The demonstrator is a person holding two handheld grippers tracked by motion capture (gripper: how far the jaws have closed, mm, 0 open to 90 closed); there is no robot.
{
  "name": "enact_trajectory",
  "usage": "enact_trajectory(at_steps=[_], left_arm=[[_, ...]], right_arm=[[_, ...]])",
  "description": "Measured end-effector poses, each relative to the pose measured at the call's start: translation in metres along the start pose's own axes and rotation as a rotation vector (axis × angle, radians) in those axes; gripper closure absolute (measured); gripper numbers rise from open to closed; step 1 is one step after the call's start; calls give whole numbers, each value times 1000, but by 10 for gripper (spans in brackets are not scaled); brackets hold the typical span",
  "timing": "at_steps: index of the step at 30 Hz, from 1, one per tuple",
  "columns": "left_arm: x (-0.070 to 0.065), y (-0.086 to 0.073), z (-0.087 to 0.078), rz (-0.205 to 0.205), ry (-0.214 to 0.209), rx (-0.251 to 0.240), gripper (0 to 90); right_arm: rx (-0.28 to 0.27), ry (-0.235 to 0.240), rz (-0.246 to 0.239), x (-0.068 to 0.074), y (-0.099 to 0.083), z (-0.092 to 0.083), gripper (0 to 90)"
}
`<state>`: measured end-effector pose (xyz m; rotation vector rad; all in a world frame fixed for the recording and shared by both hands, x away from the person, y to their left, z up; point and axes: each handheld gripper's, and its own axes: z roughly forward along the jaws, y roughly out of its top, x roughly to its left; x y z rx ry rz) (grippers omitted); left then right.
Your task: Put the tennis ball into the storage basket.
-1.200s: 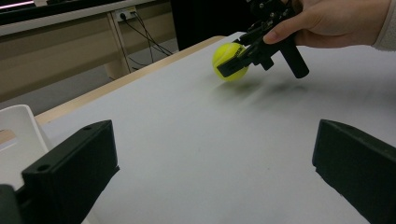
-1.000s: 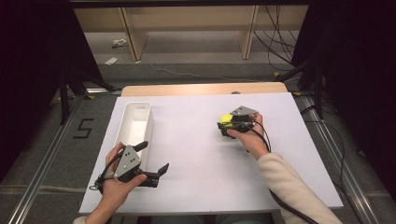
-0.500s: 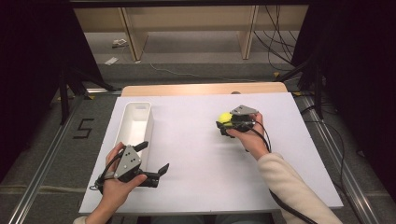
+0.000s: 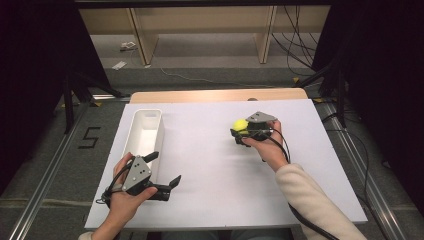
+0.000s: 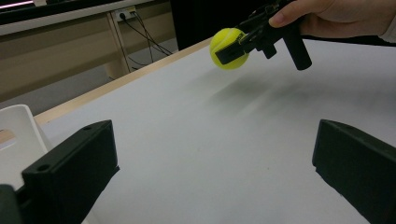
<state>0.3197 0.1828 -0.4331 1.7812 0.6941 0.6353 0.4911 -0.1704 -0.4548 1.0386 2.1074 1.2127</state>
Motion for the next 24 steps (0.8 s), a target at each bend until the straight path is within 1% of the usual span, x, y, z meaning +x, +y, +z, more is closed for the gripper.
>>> enact_trajectory(at_steps=[20, 24], left_arm=[[0, 0, 0, -1, 0, -2, 0], [1, 0, -1, 0, 0, -2, 0]], right_arm=[[-30, 16, 4, 3, 7, -8, 262], [-36, 18, -2, 4, 8, -10, 262]])
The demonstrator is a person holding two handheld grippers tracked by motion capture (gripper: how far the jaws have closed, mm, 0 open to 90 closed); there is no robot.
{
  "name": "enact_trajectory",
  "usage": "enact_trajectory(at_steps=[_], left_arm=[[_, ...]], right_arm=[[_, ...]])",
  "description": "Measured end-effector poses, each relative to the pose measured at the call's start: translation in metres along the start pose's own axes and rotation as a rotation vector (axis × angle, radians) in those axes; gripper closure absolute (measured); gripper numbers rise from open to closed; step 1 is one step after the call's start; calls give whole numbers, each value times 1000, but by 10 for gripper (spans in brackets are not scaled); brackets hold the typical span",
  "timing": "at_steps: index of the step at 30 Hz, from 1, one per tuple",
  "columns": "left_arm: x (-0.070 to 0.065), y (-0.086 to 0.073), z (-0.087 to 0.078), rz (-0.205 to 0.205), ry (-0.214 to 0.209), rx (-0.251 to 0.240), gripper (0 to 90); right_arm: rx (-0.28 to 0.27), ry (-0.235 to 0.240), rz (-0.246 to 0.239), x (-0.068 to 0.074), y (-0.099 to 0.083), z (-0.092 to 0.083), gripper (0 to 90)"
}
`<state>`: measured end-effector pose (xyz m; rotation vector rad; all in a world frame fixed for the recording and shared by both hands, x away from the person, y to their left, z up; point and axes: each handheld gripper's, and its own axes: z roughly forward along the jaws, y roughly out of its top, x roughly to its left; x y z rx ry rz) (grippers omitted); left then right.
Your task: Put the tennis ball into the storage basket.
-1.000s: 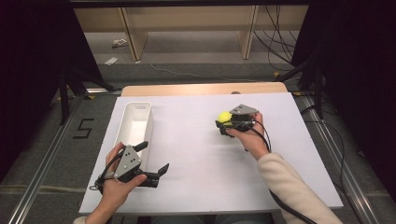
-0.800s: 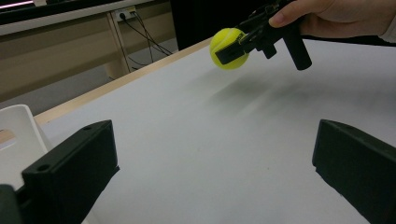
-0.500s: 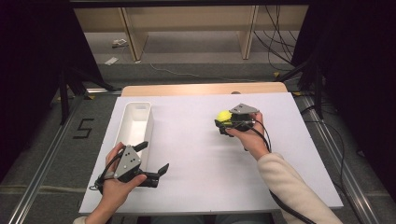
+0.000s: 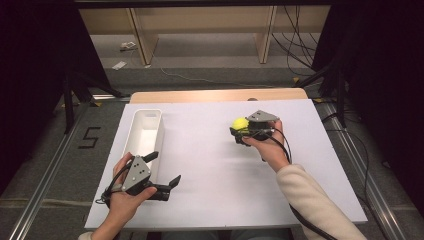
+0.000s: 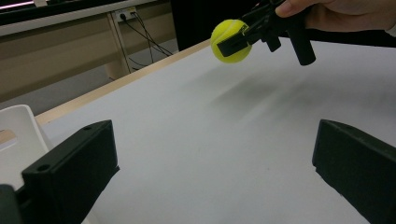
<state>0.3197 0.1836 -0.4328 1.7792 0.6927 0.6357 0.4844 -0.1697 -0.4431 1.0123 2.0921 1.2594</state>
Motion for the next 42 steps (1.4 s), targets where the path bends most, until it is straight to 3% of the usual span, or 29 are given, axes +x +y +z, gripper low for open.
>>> enact_trajectory(at_steps=[42], left_arm=[[4, -3, 3, 15, -22, 3, 0]], right_arm=[[-53, 62, -21, 23, 14, -10, 262]])
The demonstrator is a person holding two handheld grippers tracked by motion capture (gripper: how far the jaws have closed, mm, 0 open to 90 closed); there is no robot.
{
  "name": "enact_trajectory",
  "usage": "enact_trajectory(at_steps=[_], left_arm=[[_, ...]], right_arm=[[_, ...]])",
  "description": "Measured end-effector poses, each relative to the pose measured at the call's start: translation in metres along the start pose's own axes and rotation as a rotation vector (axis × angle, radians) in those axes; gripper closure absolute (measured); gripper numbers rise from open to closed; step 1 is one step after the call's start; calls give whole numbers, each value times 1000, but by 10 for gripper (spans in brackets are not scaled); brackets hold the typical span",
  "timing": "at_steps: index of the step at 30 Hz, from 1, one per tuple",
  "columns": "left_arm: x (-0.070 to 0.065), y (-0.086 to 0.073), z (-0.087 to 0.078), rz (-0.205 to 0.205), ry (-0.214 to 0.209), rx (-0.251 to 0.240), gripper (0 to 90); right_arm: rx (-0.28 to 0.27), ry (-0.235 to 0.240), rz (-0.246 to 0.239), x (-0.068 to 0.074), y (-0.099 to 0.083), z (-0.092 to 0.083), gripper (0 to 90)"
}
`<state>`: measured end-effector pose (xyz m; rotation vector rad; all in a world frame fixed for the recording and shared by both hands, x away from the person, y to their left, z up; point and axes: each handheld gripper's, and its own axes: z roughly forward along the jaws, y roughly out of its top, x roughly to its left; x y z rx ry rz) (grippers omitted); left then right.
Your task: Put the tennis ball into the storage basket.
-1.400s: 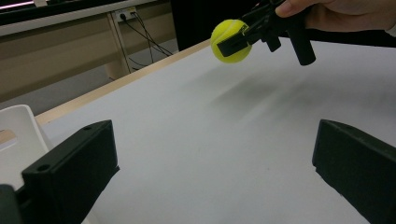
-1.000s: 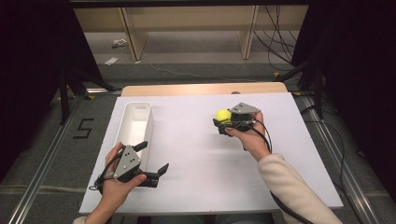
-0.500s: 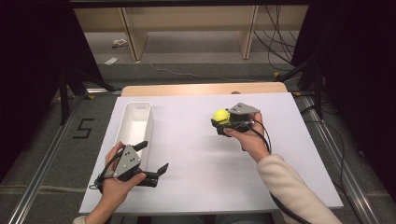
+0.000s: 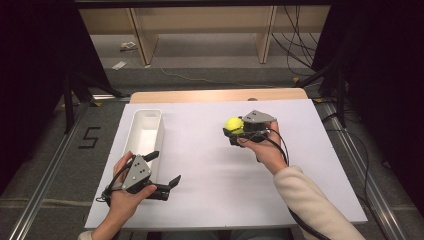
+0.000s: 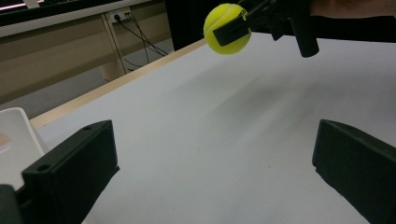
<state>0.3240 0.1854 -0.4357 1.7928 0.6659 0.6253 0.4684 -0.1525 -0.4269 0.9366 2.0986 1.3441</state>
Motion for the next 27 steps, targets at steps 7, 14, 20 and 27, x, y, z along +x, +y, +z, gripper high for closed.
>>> enact_trajectory(at_steps=[7, 14, 20, 27], left_arm=[[0, 0, 0, 4, -2, 1, 0], [0, 0, 0, 2, -3, -1, 0], [0, 0, 0, 1, -4, -2, 0], [0, 0, 0, 6, -8, -3, 0]], right_arm=[[-2, 11, -7, 4, 1, 0, 262], [-8, 22, -10, 8, 3, 0, 262], [-8, 31, -15, 11, 3, 1, 262], [-4, 46, -18, 16, 3, 2, 262]])
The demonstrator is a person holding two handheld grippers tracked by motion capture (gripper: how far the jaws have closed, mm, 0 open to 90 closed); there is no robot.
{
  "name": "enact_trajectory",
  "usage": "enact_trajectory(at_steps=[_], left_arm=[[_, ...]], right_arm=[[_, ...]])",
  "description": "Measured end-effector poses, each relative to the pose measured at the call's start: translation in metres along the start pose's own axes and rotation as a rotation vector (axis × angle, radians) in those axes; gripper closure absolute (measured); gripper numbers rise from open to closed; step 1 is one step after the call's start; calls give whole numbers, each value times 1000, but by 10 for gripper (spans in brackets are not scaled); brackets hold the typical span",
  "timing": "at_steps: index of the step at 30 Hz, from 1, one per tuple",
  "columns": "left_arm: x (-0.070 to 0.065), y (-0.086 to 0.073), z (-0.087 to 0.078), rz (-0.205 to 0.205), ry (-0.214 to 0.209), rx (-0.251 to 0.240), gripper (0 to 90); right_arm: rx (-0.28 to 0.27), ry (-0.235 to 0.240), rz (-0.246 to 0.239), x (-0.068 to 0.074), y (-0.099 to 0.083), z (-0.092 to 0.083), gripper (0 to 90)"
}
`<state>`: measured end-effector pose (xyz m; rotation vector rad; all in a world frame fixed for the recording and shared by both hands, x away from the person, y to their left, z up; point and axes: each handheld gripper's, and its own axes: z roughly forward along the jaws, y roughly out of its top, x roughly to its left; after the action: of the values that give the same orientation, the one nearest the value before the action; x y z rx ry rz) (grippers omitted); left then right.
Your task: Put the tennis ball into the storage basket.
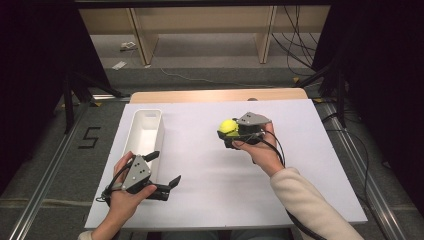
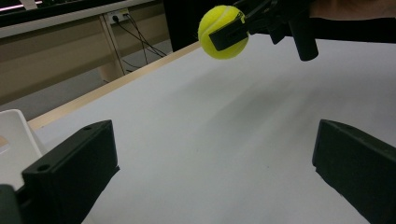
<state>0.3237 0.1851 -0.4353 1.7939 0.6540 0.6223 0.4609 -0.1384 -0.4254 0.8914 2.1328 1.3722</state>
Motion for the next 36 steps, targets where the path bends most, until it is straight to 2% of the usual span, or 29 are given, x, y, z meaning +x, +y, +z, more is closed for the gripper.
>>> enact_trajectory(at_steps=[36], left_arm=[[-3, 2, 1, 4, -17, -6, 0]], right_arm=[[-15, 67, -27, 26, 10, 8, 263]])
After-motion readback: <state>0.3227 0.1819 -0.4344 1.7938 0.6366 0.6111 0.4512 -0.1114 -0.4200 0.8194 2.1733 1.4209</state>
